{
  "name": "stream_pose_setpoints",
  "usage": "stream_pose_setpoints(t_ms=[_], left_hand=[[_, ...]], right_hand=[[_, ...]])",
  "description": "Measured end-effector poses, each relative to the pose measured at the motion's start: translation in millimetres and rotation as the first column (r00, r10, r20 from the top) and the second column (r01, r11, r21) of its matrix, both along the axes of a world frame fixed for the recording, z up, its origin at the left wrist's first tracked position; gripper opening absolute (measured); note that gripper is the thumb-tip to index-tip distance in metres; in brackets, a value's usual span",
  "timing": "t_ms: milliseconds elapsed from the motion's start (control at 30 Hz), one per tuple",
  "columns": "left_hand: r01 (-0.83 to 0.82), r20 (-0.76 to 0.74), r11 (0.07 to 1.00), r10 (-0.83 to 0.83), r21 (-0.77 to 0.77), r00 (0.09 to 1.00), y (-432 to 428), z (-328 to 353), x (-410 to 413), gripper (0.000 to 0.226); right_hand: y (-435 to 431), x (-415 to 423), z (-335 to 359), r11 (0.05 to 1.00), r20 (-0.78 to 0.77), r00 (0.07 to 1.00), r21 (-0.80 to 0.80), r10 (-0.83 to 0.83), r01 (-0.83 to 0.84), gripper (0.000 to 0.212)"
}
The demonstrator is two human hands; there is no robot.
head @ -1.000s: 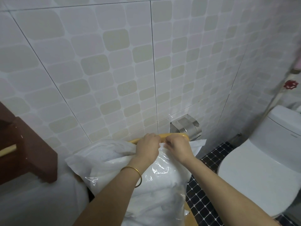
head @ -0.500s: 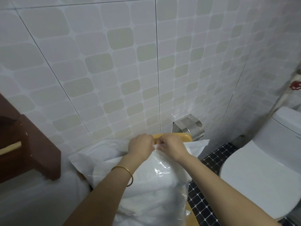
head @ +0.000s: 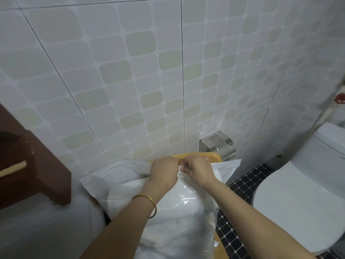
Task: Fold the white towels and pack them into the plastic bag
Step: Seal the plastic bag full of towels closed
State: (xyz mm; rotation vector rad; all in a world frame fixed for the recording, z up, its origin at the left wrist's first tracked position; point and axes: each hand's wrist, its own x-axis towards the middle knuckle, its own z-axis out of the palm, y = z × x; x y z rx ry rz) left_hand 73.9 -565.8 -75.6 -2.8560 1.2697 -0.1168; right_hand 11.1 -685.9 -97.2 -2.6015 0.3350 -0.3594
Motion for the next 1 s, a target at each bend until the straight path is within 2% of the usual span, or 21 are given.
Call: stream_pose_setpoints(t_ms=[100,200,267,333,433,567,700,833,900,1000], left_hand=[[-0.002,-0.020,1.000,0.002,0.000,1.000,1,3,0,0.017],[-0.047,-0.161,0.996,0.035,-0.070,0.986,2,10,4,0.016],[-0.064,-0.239,0.993,0.039,-0.100,0.970,2,14,5,0.015],[-0.060,-0.246,0.993,0.032,-0.105,0.969,0,14,3,0.015],[-0.042,-0.189,0.993,0.021,-0.108,0.982,-3,12,1,0.016],[-0.005,-0.108,0.992,-0.009,-0.125,0.994,-5,8,-3,0.011],[0.015,-0.074,0.991,-0.025,-0.133,0.997,-5,5,-4,0.010],[-0.001,-0.066,0.988,-0.009,-0.156,0.998,-5,7,-6,0.009],[-0.018,-0.088,0.986,0.004,-0.169,0.996,-5,7,-6,0.008],[-0.074,-0.229,0.984,0.035,-0.164,0.973,-1,13,-1,0.008]], right_hand=[[-2,-1,-2,1.000,-0.001,1.000,0.017,-0.003,0.003,0.029],[-4,0,-1,0.999,-0.027,1.000,0.042,0.007,-0.006,0.016],[-4,1,0,0.994,-0.043,0.999,0.113,0.018,-0.013,0.009],[-6,0,2,0.979,-0.043,0.999,0.201,0.025,-0.016,0.005],[-11,-2,5,0.967,-0.058,0.998,0.256,0.011,0.004,0.015],[-9,-3,3,0.975,-0.041,0.999,0.222,0.003,0.006,0.035],[-6,-5,0,0.981,0.002,1.000,0.195,-0.002,0.001,0.017],[-1,-5,-2,0.992,0.040,0.999,0.123,-0.028,0.023,0.015],[-1,-7,-4,0.994,0.053,0.998,0.101,-0.037,0.031,0.014],[-2,-8,-5,0.995,0.048,0.998,0.097,-0.037,0.033,0.011]])
